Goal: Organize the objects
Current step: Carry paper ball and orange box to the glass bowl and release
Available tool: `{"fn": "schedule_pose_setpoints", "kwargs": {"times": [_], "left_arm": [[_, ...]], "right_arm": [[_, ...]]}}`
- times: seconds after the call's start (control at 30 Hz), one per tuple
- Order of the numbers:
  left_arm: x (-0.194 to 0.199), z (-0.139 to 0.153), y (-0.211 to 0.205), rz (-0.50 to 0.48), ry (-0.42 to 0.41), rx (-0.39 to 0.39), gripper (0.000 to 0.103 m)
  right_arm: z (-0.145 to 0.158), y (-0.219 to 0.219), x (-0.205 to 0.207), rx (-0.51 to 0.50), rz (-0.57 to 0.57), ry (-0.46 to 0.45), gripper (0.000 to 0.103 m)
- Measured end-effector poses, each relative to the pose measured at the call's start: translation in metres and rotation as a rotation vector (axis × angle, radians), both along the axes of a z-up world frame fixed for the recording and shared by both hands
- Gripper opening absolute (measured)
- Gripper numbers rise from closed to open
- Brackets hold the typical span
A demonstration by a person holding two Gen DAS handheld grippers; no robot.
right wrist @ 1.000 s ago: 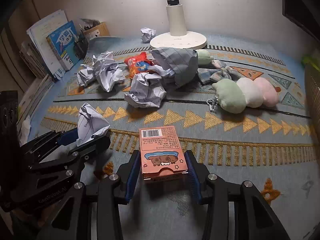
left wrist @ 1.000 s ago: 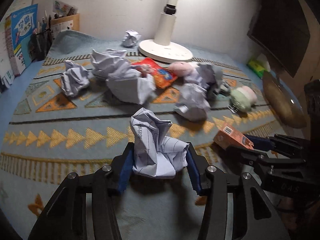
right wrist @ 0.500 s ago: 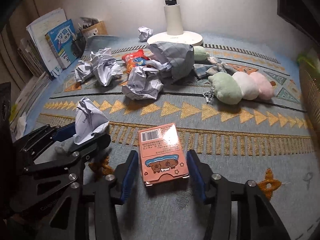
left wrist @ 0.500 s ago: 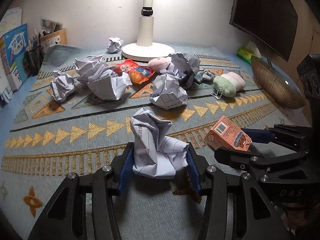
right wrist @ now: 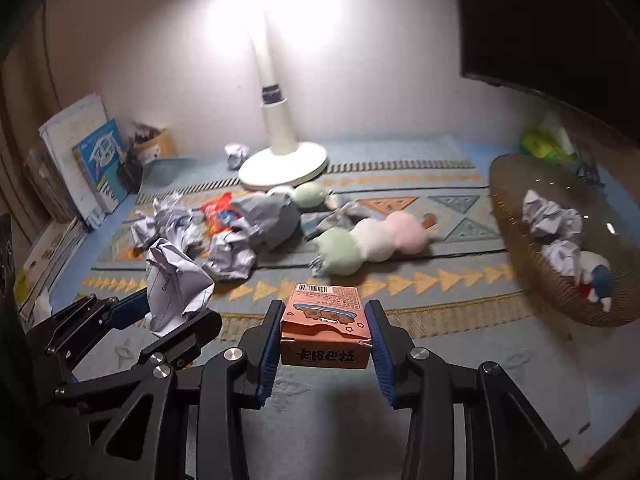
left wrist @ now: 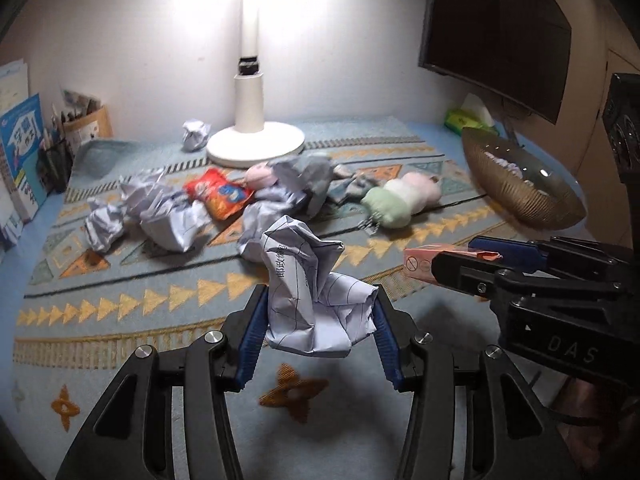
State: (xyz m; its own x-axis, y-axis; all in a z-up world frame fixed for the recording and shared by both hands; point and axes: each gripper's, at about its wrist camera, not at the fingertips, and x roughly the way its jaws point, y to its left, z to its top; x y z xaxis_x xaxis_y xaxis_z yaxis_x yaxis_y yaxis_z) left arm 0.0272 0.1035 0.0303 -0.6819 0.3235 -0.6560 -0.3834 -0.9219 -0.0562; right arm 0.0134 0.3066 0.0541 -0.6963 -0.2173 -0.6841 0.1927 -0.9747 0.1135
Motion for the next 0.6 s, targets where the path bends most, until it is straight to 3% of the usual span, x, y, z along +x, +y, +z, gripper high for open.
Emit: {"fn": "schedule_pose_setpoints", "kwargs": {"times": [0.2,0.33,0.6], "left_arm": [[0.01,0.043,0.05,-0.069,0.106,0.057,0.046],[0.002,0.069,0.083,-0.141,0.103,0.125,0.046],[-0.024,0.098,0.169,-0.246,0.143,0.176,0.046]], "right_arm": [[0.047,0.076,0.015,-0.052,-0.139,0.128,0.039],[0.078,0.135,0.024,-0.095,-0.273,0.206,0.039],[0.107,0.22,0.011,-0.168,-0.437,0.247,0.04]]}}
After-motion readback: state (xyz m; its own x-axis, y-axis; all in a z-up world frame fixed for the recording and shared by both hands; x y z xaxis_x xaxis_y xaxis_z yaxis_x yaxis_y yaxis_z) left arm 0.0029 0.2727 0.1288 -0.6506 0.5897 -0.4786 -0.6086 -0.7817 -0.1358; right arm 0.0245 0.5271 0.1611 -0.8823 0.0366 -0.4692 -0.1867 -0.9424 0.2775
